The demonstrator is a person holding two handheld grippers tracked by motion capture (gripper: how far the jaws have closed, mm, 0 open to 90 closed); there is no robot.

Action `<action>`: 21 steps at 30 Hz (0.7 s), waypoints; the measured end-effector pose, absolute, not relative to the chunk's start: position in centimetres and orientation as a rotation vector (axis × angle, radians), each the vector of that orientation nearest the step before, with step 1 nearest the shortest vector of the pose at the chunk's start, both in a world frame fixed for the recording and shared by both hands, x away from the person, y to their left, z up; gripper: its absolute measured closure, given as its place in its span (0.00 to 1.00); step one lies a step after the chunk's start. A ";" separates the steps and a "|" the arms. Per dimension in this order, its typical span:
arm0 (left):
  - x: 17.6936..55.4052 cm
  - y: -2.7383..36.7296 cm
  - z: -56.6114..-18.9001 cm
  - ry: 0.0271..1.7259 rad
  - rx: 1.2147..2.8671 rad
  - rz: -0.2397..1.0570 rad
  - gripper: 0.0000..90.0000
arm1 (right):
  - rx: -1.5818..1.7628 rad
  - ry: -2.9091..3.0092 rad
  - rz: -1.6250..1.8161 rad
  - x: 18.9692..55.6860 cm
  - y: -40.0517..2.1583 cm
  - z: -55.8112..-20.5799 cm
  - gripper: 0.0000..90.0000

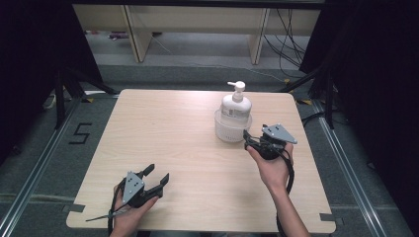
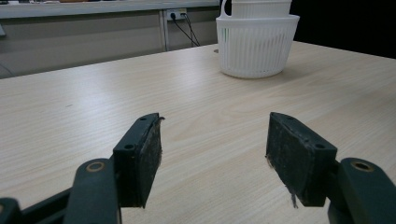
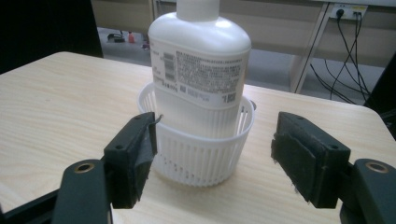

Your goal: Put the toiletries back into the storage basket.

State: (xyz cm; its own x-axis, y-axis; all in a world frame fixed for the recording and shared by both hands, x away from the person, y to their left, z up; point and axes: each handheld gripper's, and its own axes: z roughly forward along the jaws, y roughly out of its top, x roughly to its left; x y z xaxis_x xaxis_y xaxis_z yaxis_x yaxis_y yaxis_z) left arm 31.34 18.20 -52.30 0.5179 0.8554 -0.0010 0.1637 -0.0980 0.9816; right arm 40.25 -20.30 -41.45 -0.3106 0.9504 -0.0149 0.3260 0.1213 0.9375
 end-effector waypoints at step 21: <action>31.3 18.2 -52.3 0.901 1.579 0.737 0.39 | 1.283 1.780 1.197 37.0 -22.3 -45.7 0.36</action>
State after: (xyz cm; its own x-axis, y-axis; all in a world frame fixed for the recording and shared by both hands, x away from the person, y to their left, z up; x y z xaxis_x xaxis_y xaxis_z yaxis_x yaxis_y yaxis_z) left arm 31.34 18.24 -52.32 0.5140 0.8578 -0.0065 0.1630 -0.0903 0.9825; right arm 37.03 -22.26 -45.73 -0.3262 0.9452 0.0160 0.3714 0.1126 0.9216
